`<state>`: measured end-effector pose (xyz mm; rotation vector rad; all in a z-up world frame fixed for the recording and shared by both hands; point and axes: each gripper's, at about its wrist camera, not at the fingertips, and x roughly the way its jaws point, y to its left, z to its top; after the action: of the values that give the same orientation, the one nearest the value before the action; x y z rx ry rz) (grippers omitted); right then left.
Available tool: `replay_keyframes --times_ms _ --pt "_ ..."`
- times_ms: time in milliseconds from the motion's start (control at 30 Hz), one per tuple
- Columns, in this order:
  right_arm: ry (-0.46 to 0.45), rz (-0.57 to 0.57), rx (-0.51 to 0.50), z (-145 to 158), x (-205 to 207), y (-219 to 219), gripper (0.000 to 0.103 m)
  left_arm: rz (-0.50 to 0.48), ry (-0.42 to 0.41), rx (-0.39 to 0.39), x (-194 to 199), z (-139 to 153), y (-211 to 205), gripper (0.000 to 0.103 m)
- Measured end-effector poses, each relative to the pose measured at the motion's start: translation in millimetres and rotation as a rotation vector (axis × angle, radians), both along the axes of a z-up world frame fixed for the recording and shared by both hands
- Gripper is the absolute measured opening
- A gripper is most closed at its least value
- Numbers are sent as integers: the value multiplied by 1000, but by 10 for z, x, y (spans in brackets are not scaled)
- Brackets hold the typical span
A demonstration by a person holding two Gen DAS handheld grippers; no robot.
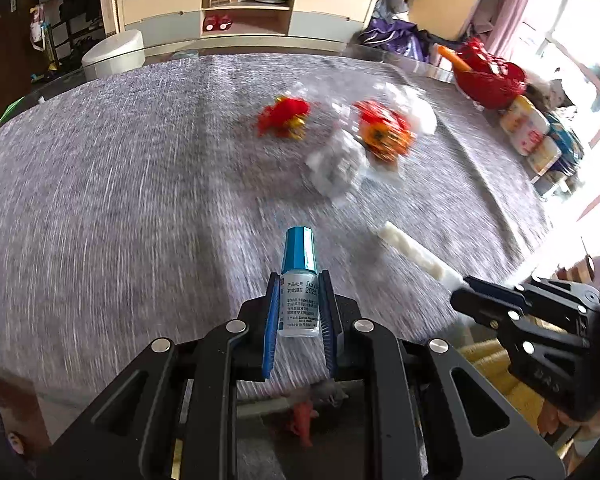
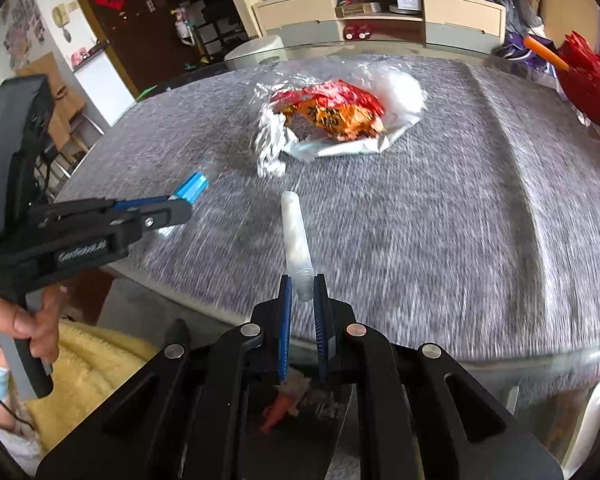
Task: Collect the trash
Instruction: 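Carry the bottle and white stick down under the table over the grey bin, then open both tools to drop the bottle and stick into the bin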
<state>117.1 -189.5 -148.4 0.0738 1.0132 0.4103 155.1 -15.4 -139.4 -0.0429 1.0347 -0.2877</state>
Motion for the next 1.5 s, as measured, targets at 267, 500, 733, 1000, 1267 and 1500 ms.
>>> replay_keyframes --times_ms 267,500,733,1000,1267,1500 --pt "0 -13 25 56 -479 -96 12 -16 -9 -30 -607 49 -59 17" --pt "5 0 30 40 -829 -122 12 -20 27 -42 -1082 -130 -86 17" --pt "77 -10 38 -218 -1035 -135 12 -39 88 -44 -1416 -429 -146 17" --pt "172 -23 14 -569 -1124 -55 12 -42 160 -42 -1602 -741 -180 17" --pt "225 -43 17 -736 -1082 -21 12 -45 242 -46 -1683 -1003 -201 18" --pt "235 -39 33 -746 -998 21 15 -30 250 -47 -1659 -1027 -176 27"
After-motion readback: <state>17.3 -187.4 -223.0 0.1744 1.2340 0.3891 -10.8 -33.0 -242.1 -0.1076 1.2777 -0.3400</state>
